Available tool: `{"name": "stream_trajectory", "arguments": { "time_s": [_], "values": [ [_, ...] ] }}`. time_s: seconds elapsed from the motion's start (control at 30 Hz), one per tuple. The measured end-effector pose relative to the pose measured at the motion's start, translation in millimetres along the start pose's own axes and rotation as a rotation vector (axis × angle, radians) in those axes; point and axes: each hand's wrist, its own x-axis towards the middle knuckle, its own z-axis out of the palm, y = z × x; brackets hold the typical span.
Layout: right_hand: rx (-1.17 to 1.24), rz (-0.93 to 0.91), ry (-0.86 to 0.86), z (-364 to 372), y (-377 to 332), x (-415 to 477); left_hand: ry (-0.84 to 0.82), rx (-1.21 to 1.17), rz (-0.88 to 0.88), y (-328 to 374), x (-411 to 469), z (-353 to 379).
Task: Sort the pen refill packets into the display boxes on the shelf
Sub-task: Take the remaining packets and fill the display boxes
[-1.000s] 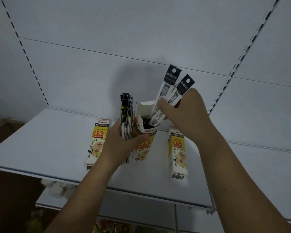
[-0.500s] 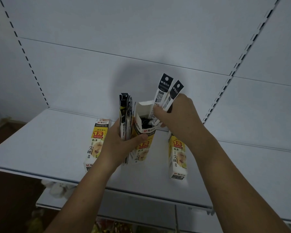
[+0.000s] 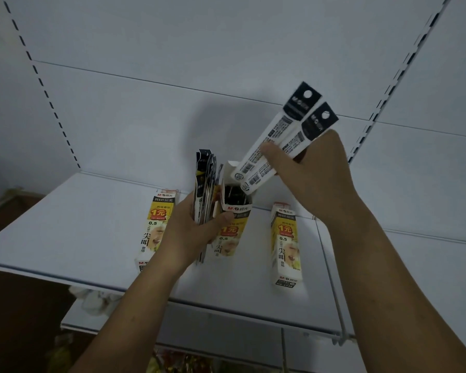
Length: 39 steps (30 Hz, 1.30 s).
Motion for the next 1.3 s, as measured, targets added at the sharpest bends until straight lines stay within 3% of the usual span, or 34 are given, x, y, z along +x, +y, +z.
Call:
{"name": "stream_trajectory", "arguments": {
  "time_s": [0.13, 0.67, 1.3],
  "values": [
    [0.107, -0.037, -0.073, -5, 4, -5, 0.0, -0.003, 0.001, 3, 0, -1],
    [-0.198, -0.011, -0.358, 19, 19, 16, 0.002, -0.001, -0.004, 6, -2, -1],
    [-0.27, -0.071, -0.315, 39, 29, 8, 0.011, -0.003, -0.001, 4, -2, -1]
  ]
}}
